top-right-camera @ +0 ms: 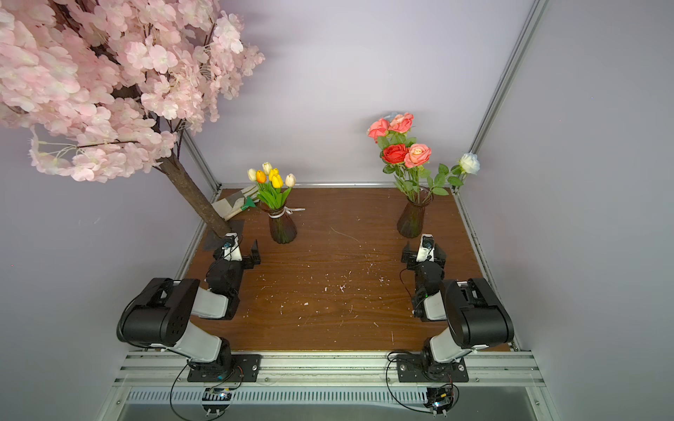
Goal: Arrange the flowers in different vases according to their variety
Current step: Reset both arms
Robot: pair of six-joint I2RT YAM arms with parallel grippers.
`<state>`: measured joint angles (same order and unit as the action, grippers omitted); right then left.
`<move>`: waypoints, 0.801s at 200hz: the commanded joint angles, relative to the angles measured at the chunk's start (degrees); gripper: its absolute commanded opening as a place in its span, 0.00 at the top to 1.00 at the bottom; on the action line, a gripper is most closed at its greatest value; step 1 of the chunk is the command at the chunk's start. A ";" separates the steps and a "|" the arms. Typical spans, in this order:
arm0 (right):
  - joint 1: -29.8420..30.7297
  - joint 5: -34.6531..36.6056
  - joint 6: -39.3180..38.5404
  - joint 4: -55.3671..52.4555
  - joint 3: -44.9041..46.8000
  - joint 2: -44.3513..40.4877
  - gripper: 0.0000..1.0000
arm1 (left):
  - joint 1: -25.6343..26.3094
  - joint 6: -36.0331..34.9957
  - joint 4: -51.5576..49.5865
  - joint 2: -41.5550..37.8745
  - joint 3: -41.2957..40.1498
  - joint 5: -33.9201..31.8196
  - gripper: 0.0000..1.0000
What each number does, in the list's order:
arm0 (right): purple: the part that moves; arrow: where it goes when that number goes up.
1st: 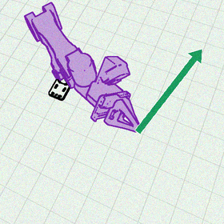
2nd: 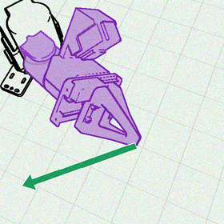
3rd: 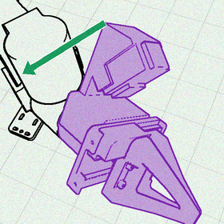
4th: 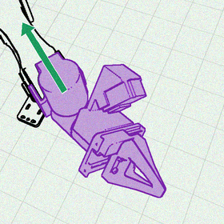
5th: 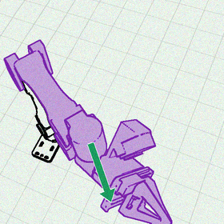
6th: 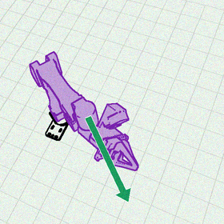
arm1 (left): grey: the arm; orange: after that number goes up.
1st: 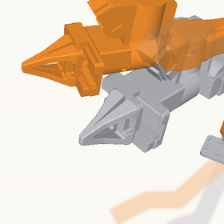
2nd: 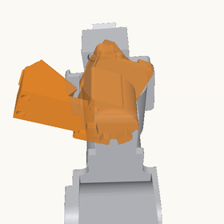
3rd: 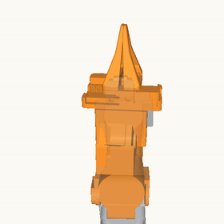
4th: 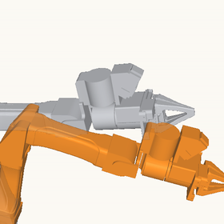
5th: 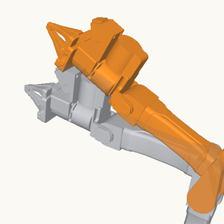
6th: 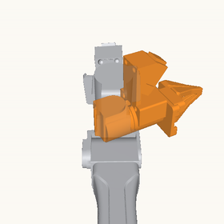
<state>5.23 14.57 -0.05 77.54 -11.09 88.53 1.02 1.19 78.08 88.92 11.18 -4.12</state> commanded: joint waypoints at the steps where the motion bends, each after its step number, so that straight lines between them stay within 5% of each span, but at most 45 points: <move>1: -0.65 -1.04 0.29 -0.70 -0.87 0.09 0.00 | -0.53 -0.31 -2.11 0.28 0.45 0.76 0.00; 160: -0.53 -1.15 0.14 -0.46 -0.66 0.06 0.00 | -0.52 -0.32 -1.98 -0.03 0.24 0.74 0.00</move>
<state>4.75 14.44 -0.03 75.85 -11.55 88.62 0.99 1.19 76.03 88.95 11.40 -3.99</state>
